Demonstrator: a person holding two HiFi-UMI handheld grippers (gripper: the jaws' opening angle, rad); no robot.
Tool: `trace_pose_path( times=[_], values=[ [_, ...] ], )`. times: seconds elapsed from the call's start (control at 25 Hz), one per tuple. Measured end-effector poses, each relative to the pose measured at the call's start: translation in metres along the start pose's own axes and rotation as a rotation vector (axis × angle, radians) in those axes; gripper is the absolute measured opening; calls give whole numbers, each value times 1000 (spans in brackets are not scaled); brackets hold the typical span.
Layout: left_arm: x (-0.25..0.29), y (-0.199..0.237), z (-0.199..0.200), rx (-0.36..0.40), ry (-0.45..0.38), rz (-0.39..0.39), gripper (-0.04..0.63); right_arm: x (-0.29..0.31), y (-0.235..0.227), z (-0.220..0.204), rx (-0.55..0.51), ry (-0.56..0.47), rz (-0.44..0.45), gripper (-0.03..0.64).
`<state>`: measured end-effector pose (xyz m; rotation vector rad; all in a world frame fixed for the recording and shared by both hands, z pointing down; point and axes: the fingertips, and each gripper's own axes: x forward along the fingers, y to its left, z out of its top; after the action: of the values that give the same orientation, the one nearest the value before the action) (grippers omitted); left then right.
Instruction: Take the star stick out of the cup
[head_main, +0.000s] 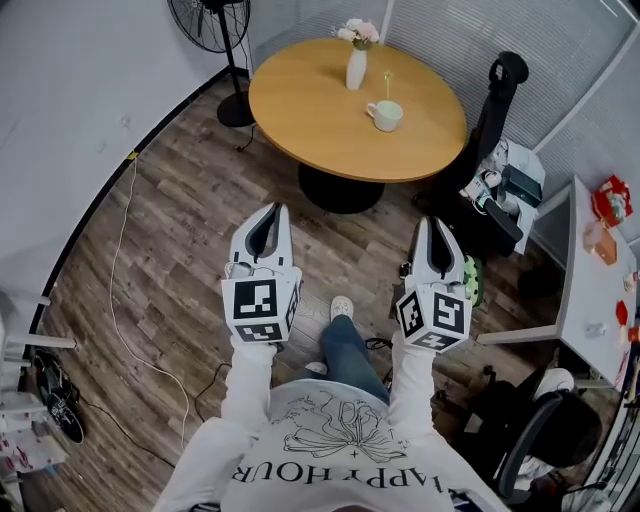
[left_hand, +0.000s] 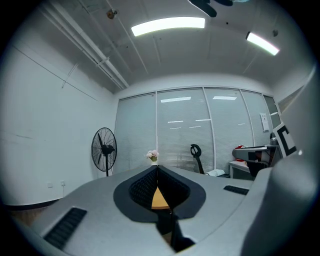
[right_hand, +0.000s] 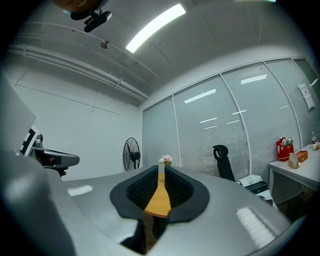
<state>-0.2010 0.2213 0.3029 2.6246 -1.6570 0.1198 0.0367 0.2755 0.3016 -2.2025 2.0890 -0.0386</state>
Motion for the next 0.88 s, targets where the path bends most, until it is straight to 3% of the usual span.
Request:
trace_pose_path(
  times=[0.88],
  values=[
    [229,8,40,-4,-29,121,6,247,-99,11,42,-9,97,38]
  ],
)
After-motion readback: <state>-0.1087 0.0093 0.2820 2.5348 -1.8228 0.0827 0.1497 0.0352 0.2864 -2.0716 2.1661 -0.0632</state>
